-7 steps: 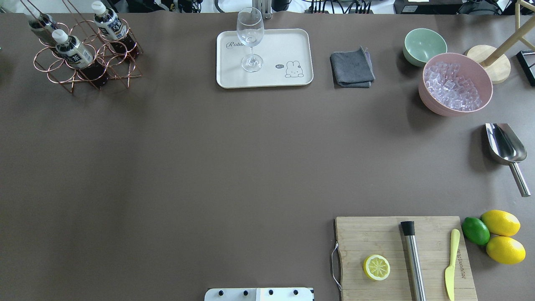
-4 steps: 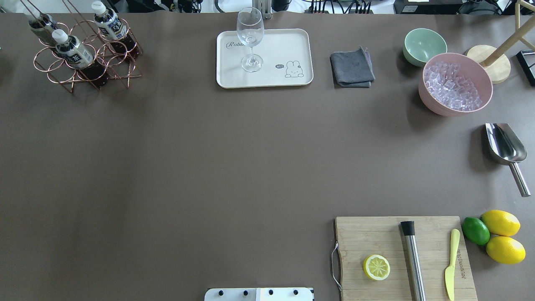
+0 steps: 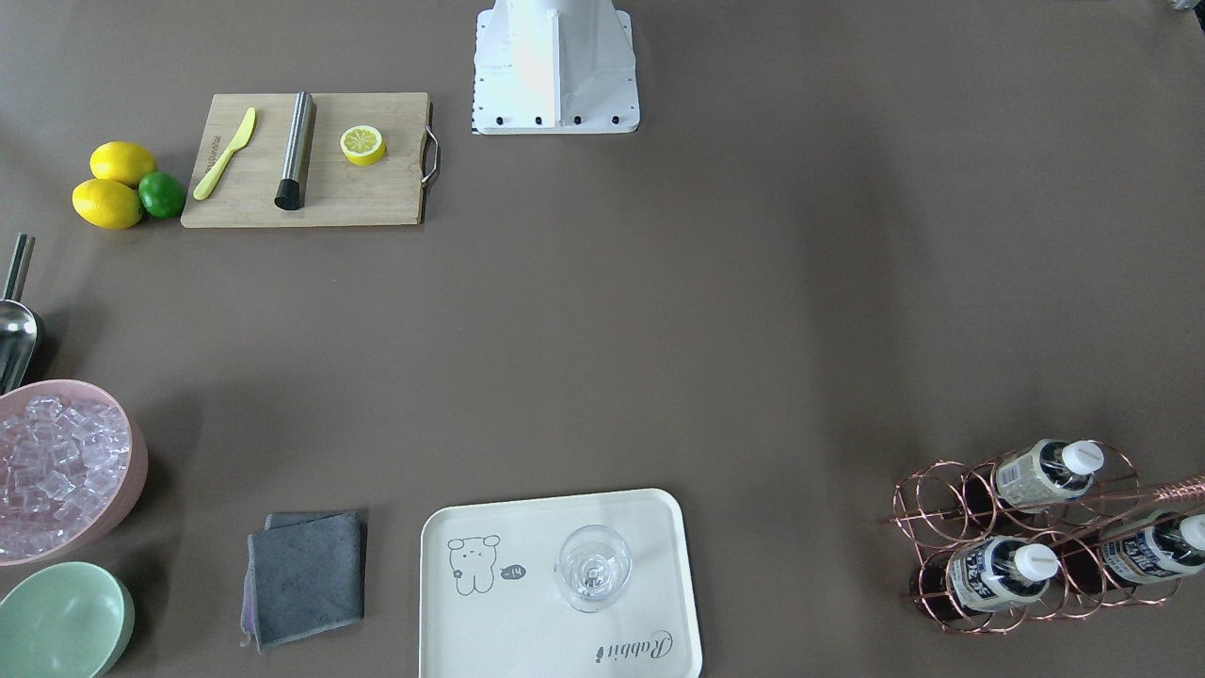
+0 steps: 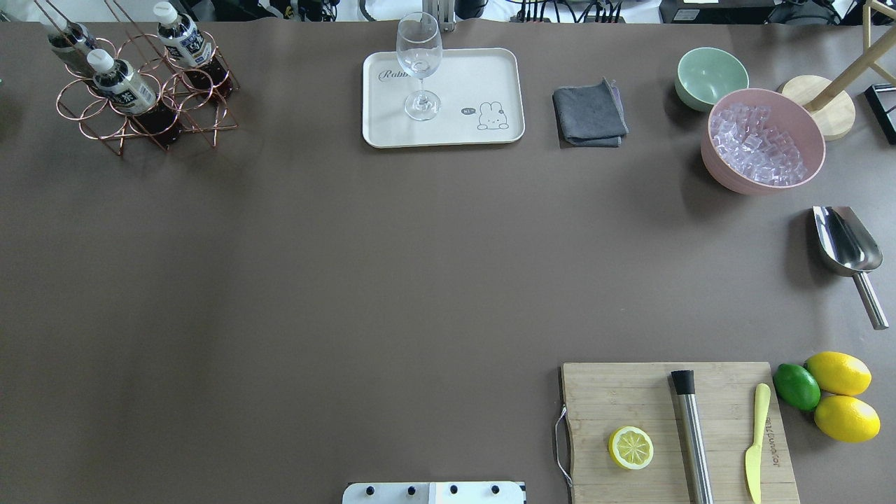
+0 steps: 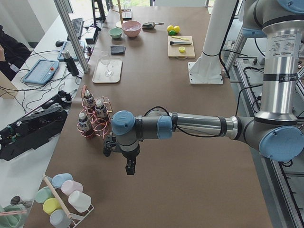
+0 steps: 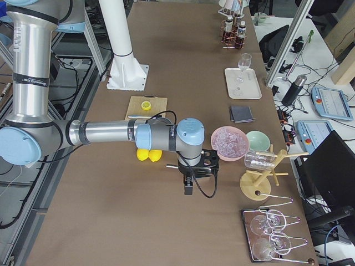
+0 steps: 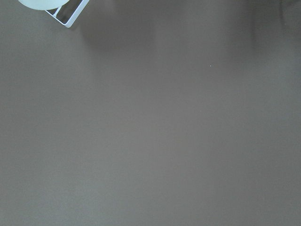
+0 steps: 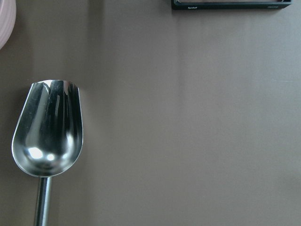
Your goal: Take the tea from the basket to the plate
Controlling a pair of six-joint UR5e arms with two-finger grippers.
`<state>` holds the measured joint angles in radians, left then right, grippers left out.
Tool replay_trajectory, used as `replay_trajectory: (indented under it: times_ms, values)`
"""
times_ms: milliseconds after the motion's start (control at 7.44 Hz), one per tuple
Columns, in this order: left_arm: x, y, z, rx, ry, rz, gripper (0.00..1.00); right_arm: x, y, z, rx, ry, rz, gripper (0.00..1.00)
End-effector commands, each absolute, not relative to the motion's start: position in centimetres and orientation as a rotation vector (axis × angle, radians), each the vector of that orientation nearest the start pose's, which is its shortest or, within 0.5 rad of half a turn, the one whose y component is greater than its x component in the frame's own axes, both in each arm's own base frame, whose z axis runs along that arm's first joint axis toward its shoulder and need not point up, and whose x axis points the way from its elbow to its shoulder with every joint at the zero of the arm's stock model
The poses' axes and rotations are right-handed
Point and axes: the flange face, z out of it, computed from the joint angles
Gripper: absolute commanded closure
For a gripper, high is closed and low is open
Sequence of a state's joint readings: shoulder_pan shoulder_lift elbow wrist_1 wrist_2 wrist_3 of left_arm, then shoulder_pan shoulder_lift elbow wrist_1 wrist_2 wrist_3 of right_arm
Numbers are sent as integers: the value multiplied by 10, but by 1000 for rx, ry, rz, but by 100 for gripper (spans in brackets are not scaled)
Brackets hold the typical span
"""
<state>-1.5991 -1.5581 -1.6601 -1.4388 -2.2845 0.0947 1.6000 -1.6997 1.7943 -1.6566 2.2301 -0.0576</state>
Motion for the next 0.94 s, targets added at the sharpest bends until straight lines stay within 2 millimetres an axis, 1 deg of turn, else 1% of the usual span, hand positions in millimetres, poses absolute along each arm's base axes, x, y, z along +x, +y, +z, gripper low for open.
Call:
replay_trajectory:
  times_ms: [0,269,807]
  values:
    - [-81,-479,637,-11,717,40,1,85,-430,626,33,-660,-27,0]
    - [-81,-479,639,-16,714,40,1,82,-430,627,29,-706,-25,0]
    - [-81,-478,641,-19,712,39,1,81,-430,628,26,-719,-24,0]
